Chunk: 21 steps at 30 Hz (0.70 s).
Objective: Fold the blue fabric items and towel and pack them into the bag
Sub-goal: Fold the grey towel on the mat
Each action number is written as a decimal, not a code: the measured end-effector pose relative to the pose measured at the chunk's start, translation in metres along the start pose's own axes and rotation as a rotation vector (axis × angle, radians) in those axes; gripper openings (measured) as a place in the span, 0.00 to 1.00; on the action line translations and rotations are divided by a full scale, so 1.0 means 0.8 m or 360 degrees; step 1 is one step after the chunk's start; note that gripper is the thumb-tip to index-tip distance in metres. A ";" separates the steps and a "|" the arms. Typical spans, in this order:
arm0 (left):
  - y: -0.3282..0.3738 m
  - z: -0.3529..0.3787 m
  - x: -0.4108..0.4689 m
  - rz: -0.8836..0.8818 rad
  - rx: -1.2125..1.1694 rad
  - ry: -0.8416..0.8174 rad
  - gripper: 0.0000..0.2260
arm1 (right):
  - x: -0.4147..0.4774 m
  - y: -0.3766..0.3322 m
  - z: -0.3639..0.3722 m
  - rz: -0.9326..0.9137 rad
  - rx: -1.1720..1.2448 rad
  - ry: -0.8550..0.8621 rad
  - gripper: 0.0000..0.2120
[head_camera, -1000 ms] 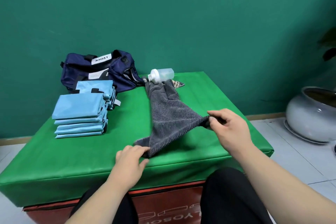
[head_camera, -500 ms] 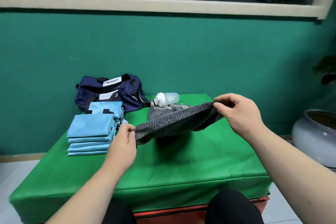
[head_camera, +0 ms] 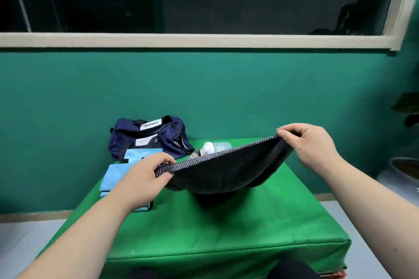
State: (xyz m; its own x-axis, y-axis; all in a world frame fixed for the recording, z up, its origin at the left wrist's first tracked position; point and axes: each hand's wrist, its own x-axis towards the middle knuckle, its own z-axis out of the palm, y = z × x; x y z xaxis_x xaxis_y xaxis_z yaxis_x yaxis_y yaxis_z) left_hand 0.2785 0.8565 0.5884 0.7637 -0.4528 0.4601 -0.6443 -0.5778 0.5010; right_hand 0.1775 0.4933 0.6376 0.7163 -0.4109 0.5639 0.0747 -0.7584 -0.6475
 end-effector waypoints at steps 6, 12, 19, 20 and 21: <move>0.009 -0.042 0.006 -0.0040 0.0075 0.0033 0.13 | -0.003 0.001 -0.036 -0.0043 -0.0097 -0.0348 0.06; 0.013 -0.073 0.009 -0.0162 -0.0028 0.0011 0.13 | -0.009 -0.001 -0.066 -0.0037 -0.0125 -0.0556 0.06; 0.028 -0.101 0.003 -0.0114 -0.0180 -0.0053 0.11 | -0.004 -0.001 -0.089 -0.0173 -0.0058 -0.0480 0.06; 0.028 -0.098 0.005 -0.0121 -0.0124 -0.0030 0.09 | -0.004 0.002 -0.088 -0.0171 -0.0076 -0.0458 0.07; 0.028 -0.094 0.007 -0.0142 -0.0043 0.0001 0.06 | -0.004 0.007 -0.084 -0.0158 -0.0099 -0.0438 0.07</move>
State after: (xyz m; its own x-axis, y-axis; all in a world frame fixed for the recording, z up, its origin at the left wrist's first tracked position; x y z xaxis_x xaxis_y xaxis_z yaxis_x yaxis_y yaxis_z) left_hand 0.2655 0.8923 0.6571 0.8180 -0.4002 0.4132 -0.5748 -0.5973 0.5594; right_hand 0.1286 0.4564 0.6666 0.8694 -0.1873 0.4572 0.1171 -0.8209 -0.5589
